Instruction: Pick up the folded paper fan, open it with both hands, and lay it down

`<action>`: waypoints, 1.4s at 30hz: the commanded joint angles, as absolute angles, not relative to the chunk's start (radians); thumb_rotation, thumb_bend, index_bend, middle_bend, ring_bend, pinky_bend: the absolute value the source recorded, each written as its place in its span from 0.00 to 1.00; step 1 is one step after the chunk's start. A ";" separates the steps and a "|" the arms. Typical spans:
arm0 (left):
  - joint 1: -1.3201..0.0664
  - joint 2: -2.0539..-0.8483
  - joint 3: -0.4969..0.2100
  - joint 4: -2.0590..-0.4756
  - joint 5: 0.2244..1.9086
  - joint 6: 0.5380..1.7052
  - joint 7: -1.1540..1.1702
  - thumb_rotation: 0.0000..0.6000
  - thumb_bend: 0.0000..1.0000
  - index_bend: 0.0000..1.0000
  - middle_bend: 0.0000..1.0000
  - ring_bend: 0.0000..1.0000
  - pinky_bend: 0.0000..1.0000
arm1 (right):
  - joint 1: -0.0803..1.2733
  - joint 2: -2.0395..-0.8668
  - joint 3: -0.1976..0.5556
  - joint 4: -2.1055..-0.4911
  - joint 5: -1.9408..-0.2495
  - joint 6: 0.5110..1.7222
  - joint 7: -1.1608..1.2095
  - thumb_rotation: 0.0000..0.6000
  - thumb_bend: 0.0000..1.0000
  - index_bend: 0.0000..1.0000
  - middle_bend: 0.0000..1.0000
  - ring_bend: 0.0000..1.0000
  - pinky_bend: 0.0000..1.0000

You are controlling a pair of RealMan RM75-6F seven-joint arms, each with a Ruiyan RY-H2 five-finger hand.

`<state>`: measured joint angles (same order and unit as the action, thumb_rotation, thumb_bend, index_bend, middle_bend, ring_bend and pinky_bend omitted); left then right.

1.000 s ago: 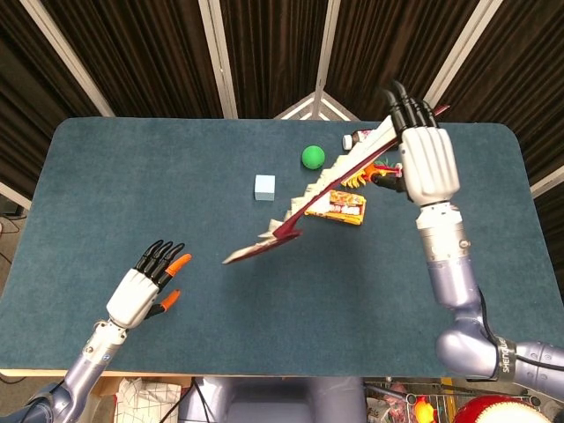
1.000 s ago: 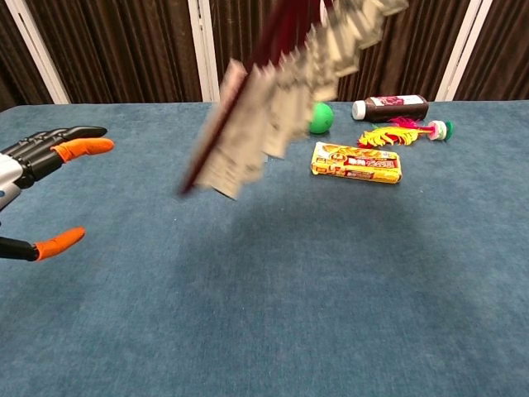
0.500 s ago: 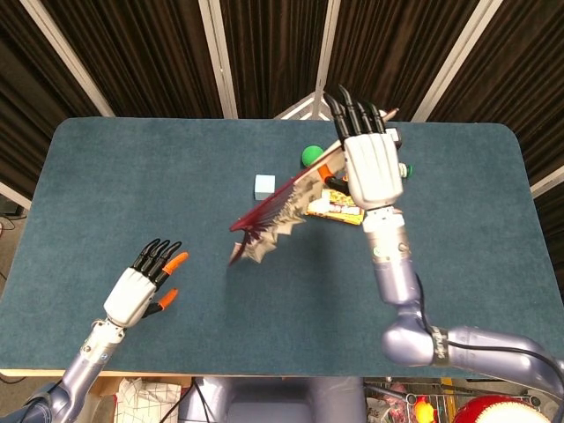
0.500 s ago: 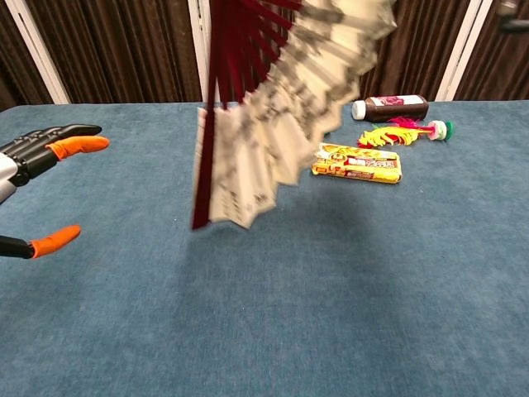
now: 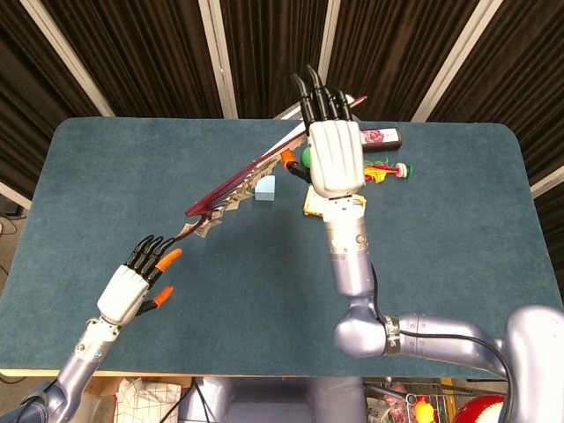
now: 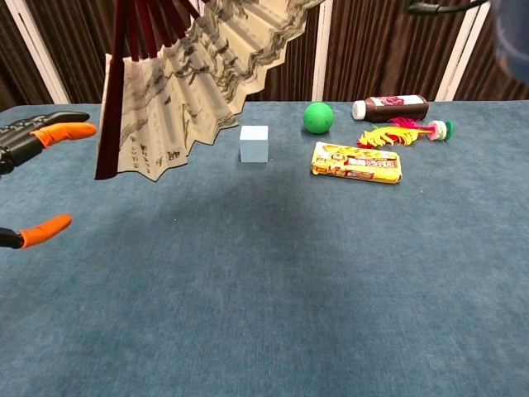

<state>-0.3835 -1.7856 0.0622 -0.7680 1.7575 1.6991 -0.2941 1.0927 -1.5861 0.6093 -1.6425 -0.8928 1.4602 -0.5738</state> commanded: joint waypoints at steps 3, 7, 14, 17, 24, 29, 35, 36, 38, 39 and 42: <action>-0.379 -1.776 0.059 -0.779 1.758 1.715 -0.300 1.00 0.48 0.11 0.00 0.00 0.03 | 1.049 -1.630 0.576 -1.610 -0.870 1.483 -0.512 1.00 0.32 0.08 0.05 0.18 0.15; -0.380 -1.772 0.055 -0.789 1.759 1.719 -0.301 1.00 0.48 0.11 0.00 0.00 0.03 | 1.018 -1.657 0.567 -1.565 -0.872 1.480 -0.428 1.00 0.32 0.09 0.05 0.18 0.15; -0.382 -1.773 0.053 -0.792 1.758 1.713 -0.292 1.00 0.48 0.11 0.00 0.00 0.03 | 0.989 -1.668 0.530 -1.482 -0.929 1.463 -0.348 1.00 0.32 0.09 0.05 0.18 0.15; -0.381 -1.772 0.050 -0.788 1.755 1.711 -0.292 1.00 0.48 0.11 0.00 0.00 0.03 | 0.965 -1.664 0.516 -1.456 -0.943 1.454 -0.309 1.00 0.32 0.10 0.05 0.18 0.15; -0.379 -1.772 0.052 -0.786 1.758 1.714 -0.289 1.00 0.48 0.11 0.00 0.00 0.03 | 0.898 -1.617 0.454 -1.418 -0.997 1.409 -0.221 1.00 0.32 0.11 0.05 0.18 0.15; -0.378 -1.774 0.053 -0.787 1.759 1.711 -0.283 1.00 0.48 0.11 0.00 0.00 0.03 | 0.852 -1.564 0.414 -1.426 -1.046 1.371 -0.153 1.00 0.32 0.11 0.05 0.17 0.15; -0.379 -1.783 0.060 -0.787 1.765 1.703 -0.271 1.00 0.48 0.11 0.00 0.00 0.03 | 0.819 -1.458 0.360 -1.450 -1.122 1.297 -0.113 1.00 0.32 0.10 0.05 0.12 0.15; -0.379 -1.784 0.060 -0.788 1.767 1.704 -0.269 1.00 0.48 0.11 0.00 0.00 0.03 | 0.815 -1.440 0.352 -1.455 -1.129 1.284 -0.117 1.00 0.32 0.09 0.05 0.11 0.15; -0.379 -1.784 0.061 -0.790 1.770 1.706 -0.265 1.00 0.48 0.11 0.00 0.00 0.03 | 0.809 -1.404 0.335 -1.467 -1.141 1.257 -0.131 1.00 0.32 0.07 0.05 0.10 0.15; -0.379 -1.784 0.061 -0.792 1.770 1.708 -0.263 1.00 0.48 0.11 0.00 0.00 0.03 | 0.807 -1.387 0.326 -1.470 -1.146 1.242 -0.144 1.00 0.32 0.06 0.05 0.10 0.15; -0.378 -1.784 0.062 -0.794 1.770 1.705 -0.259 1.00 0.48 0.11 0.00 0.00 0.03 | 0.797 -1.342 0.298 -1.482 -1.149 1.200 -0.180 1.00 0.32 0.06 0.04 0.10 0.15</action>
<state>-0.3779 -1.7837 0.0614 -0.7939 1.7701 1.7059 -0.2596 0.8071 -1.3683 0.3202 -1.4702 -1.1410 1.2272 -0.1547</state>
